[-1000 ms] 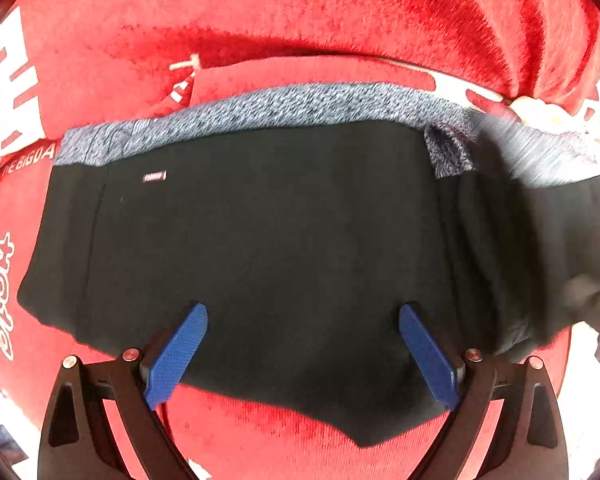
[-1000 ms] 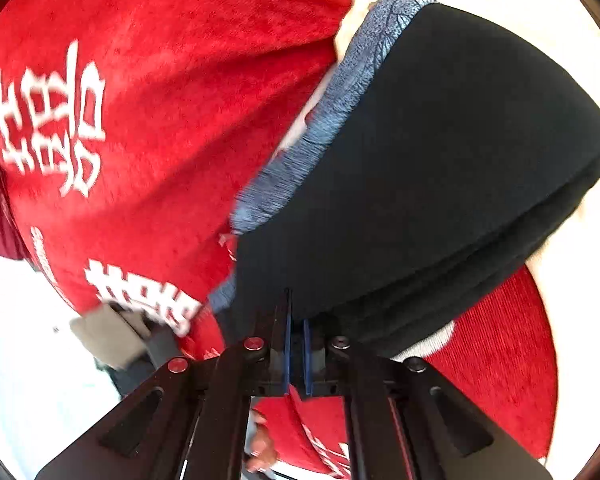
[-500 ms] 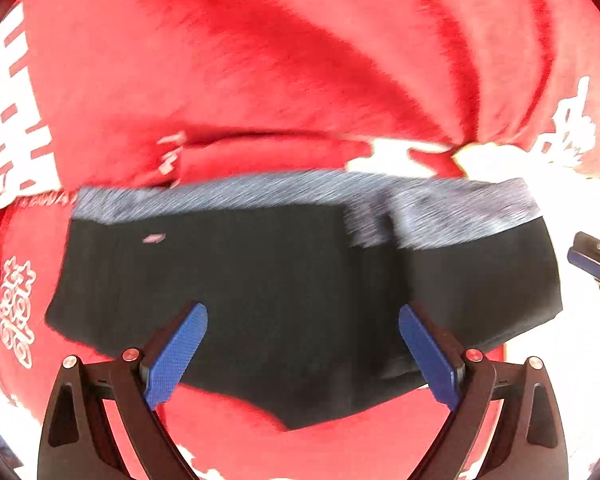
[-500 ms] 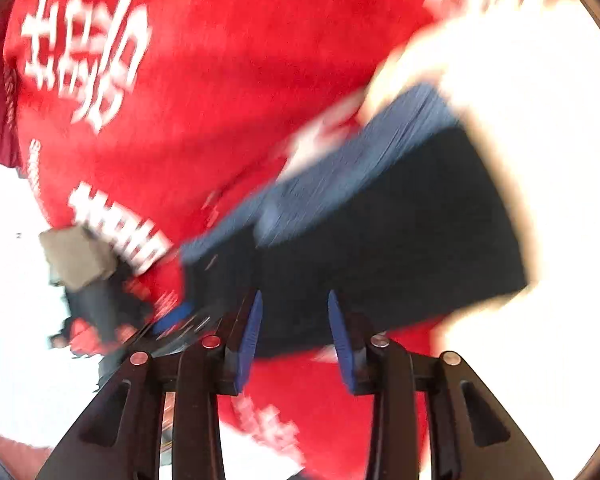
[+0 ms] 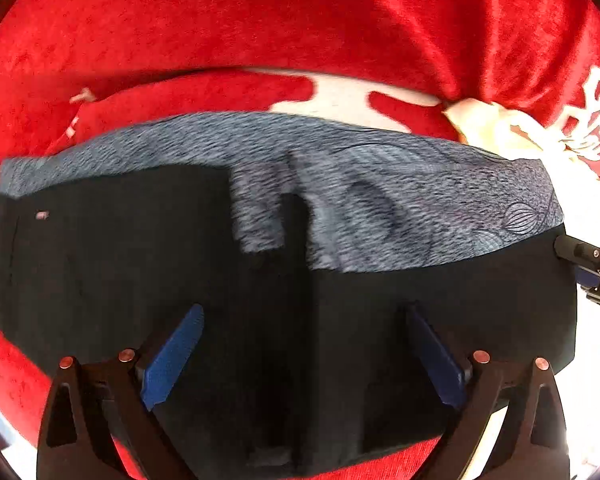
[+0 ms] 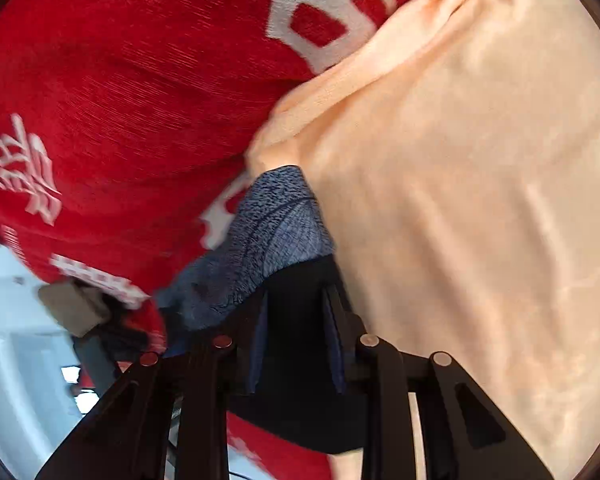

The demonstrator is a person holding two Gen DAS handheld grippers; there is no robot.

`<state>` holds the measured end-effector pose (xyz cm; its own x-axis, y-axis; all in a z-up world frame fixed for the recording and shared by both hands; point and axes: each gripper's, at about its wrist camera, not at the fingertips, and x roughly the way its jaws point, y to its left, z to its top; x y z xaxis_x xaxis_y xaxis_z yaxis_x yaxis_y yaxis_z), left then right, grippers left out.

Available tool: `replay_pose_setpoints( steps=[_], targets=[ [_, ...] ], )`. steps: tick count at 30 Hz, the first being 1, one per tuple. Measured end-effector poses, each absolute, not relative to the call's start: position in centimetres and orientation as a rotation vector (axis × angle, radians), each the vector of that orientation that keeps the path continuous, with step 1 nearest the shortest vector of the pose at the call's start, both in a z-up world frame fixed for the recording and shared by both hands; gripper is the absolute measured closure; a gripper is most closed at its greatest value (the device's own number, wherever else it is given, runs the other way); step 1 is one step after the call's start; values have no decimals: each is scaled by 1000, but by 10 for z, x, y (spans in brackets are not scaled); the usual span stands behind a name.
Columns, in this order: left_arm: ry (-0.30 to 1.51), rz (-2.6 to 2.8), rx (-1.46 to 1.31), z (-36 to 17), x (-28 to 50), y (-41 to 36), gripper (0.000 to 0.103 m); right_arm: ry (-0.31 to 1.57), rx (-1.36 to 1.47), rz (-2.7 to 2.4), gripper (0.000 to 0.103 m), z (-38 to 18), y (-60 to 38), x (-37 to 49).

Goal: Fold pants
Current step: 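Lay the carried end onto the strip and open the right tool, then withdraw both tools above the half-folded black trousers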

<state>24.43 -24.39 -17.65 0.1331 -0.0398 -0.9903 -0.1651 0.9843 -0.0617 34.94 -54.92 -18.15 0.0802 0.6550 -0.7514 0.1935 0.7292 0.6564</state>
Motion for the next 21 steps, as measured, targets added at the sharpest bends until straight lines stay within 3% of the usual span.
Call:
replay_pose_setpoints(
  steps=[1, 3, 14, 21],
  targets=[
    [1442, 109, -135, -172, 244, -244, 1, 1509, 661, 361, 72, -184, -547, 352],
    [1442, 130, -75, -161, 239, -244, 1, 1522, 559, 319, 55, -186, -548, 353],
    [1480, 211, -123, -127, 180, -229, 1, 1429, 198, 351, 45, -116, -503, 310],
    [1544, 231, -208, -129, 146, -222, 1, 1382, 12, 467, 23, -111, -438, 307]
  ],
)
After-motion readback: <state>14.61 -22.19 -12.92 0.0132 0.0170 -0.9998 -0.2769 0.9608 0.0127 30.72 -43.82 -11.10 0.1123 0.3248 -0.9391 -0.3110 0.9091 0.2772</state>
